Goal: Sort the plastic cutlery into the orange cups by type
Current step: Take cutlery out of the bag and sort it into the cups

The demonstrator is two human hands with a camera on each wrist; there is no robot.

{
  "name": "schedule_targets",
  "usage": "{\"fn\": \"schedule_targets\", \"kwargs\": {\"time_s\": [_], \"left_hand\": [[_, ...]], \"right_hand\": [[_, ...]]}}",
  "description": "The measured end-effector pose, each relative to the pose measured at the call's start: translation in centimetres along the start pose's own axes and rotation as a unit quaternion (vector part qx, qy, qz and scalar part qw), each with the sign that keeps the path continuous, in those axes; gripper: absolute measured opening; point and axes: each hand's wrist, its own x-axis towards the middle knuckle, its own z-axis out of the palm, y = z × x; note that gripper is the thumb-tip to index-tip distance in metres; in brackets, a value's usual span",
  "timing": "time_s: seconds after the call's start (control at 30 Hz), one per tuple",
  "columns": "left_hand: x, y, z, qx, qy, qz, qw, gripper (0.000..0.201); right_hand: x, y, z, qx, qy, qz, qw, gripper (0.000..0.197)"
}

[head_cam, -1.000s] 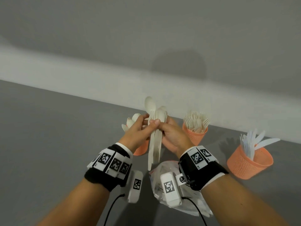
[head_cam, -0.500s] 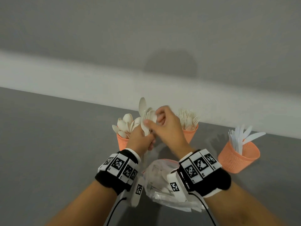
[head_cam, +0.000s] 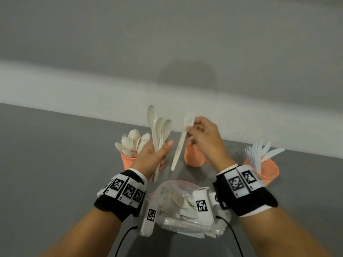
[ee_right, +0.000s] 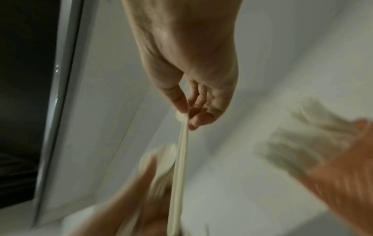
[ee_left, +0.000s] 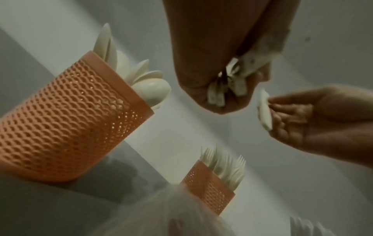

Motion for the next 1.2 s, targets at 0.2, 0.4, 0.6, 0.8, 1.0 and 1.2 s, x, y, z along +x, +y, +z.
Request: {"fn": "schedule_targets", "kwargs": {"time_s": [0.2, 0.4, 0.6, 0.8, 1.0, 1.2], "left_hand": [[0.5, -0.4, -0.2, -0.033, 0.032, -0.028, 0.999, 0.025], [0.6, -0.3, 0.0, -0.021, 0.018, -0.028, 0.999, 0.028], [0.4, -0.4, -0.7, 0.001, 0.011, -0.015, 1.0, 0.027], [0.8, -0.4, -0.2, 0.013, 0.008, 0.008, 1.0, 0.022], [0.1, 0.0, -0.7, 0.176, -0.06, 0.063, 0.981, 0.017], [-1.1, 0.2, -6.1, 0.215, 0.091, 0.109, 0.966, 0.046]], "right_hand": [[3.4, 0.6, -5.8, -0.146, 0.214, -0.158, 0.953, 0.008], [4.1, 7.9, -5.3, -0.288, 0.177, -0.041, 0.94, 0.004], [3.2, 8.6, -4.5, -0.418, 0.13, 0.013, 0.899, 0.02], [0.6, 2.1, 1.0, -0.145, -0.042, -0.043, 0.988, 0.059], [-1.0, 1.5, 5.2, 0.046, -0.219, 0.199, 0.954, 0.019], [1.2, 2.3, 6.3, 0.19, -0.081, 0.128, 0.97, 0.023]]}}
